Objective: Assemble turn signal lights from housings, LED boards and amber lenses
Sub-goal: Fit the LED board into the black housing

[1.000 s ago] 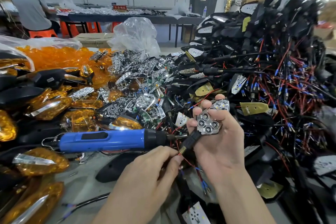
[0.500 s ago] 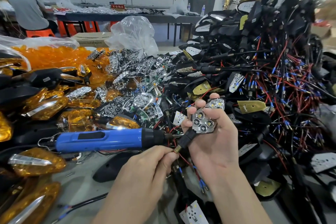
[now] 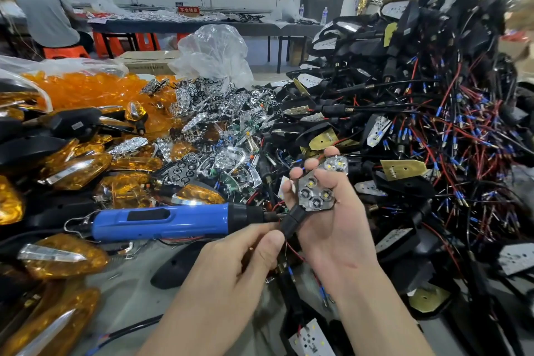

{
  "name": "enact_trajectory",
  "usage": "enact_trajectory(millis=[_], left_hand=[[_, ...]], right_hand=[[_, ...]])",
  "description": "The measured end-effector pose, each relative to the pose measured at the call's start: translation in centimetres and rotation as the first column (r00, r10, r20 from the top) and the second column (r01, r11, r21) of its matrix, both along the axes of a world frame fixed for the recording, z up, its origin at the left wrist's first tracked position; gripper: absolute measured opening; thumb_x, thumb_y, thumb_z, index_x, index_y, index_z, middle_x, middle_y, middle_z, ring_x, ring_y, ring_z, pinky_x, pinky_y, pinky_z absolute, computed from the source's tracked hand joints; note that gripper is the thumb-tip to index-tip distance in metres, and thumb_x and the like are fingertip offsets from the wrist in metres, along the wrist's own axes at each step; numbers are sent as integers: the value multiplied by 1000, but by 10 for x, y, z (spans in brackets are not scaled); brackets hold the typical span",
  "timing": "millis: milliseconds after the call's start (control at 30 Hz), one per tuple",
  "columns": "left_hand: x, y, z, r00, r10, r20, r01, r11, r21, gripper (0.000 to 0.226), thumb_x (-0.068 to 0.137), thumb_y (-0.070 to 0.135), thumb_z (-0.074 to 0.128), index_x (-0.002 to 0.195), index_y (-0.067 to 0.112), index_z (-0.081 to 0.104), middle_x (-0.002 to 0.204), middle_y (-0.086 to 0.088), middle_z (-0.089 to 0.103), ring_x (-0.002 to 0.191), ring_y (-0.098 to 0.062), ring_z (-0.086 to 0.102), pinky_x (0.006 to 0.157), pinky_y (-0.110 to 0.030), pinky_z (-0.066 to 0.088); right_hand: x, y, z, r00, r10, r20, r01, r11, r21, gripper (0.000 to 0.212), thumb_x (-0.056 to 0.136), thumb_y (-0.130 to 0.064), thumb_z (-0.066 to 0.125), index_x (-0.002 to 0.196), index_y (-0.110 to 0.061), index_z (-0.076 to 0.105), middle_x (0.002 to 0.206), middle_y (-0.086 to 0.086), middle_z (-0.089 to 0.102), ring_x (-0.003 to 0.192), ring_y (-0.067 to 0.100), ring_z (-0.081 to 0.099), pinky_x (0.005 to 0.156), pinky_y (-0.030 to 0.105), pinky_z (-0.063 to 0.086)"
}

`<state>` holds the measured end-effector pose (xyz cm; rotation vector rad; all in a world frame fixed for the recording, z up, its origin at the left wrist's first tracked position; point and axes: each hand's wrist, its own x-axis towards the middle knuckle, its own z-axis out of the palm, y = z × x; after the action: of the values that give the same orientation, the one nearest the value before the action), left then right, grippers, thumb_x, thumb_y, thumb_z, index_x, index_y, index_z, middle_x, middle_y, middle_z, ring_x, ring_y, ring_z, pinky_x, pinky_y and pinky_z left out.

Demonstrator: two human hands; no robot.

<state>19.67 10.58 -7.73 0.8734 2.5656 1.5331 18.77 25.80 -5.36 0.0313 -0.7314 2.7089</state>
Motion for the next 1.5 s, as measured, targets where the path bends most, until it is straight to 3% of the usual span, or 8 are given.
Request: enact_trajectory(millis=[167, 367, 1100, 1200, 1233, 1300, 1400, 1500], left_hand=[[-4, 6, 6, 980, -39, 193, -5, 975, 224, 41, 89, 71, 44, 120, 47, 59, 93, 15, 70, 85, 0, 66, 72, -23, 53], [-1, 9, 12, 936, -85, 341, -51, 927, 372, 22, 94, 50, 51, 92, 34, 66, 65, -5, 61, 54, -23, 55, 52, -39, 45], [-1, 10, 12, 919, -106, 379, -62, 912, 405, 32, 83, 53, 53, 108, 35, 63, 59, 4, 51, 49, -10, 45, 44, -22, 38], [1, 13, 13, 914, -140, 381, -49, 894, 446, 34, 89, 45, 54, 120, 58, 53, 74, 22, 38, 64, 2, 31, 61, -21, 55], [0, 14, 12, 914, -148, 377, -47, 885, 463, 33, 92, 40, 55, 117, 62, 53, 100, 25, 37, 87, 6, 28, 91, -28, 49], [1, 15, 11, 913, -131, 386, -60, 893, 445, 36, 97, 31, 55, 110, 65, 56, 115, 7, 63, 110, -2, 54, 98, -36, 44], [1, 15, 13, 911, -119, 395, -58, 911, 408, 31, 95, 37, 55, 106, 67, 60, 69, 17, 48, 57, 0, 43, 57, -19, 50], [1, 13, 14, 903, -158, 400, -24, 910, 414, 22, 84, 50, 53, 97, 65, 62, 69, 7, 58, 61, -5, 53, 55, -19, 45]], right_hand=[[2, -17, -4, 984, 135, 115, -163, 941, 295, 30, 78, -6, 62, 100, -25, 69, 87, 3, 72, 98, 22, 72, 90, 37, 51], [8, -28, 2, 956, 194, 219, -265, 893, 363, 14, 84, -31, 70, 96, -24, 71, 96, 8, 73, 92, 23, 71, 46, 25, 50], [7, -28, -14, 981, 51, 188, -163, 745, 647, 34, 94, -54, 52, 106, -27, 69, 101, 4, 75, 85, 15, 72, 53, 26, 54], [4, -29, -18, 986, -63, 157, -72, 685, 725, 35, 85, -64, 53, 93, -35, 70, 94, 2, 75, 89, 24, 72, 72, 39, 59], [4, -29, -19, 985, -98, 141, -41, 661, 749, 37, 85, -64, 51, 91, -33, 69, 95, 6, 74, 94, 29, 71, 80, 42, 58], [5, -30, -20, 986, -123, 114, -11, 628, 778, 39, 90, -62, 48, 91, -27, 65, 97, 9, 72, 94, 28, 71, 79, 40, 59], [7, -29, -17, 989, -85, 117, -34, 647, 761, 33, 100, -50, 43, 93, -25, 62, 90, 0, 74, 77, 16, 71, 53, 27, 56], [7, -28, -15, 992, -74, 101, -25, 673, 739, 30, 101, -42, 42, 88, -24, 62, 86, 0, 73, 83, 16, 71, 65, 23, 55]])
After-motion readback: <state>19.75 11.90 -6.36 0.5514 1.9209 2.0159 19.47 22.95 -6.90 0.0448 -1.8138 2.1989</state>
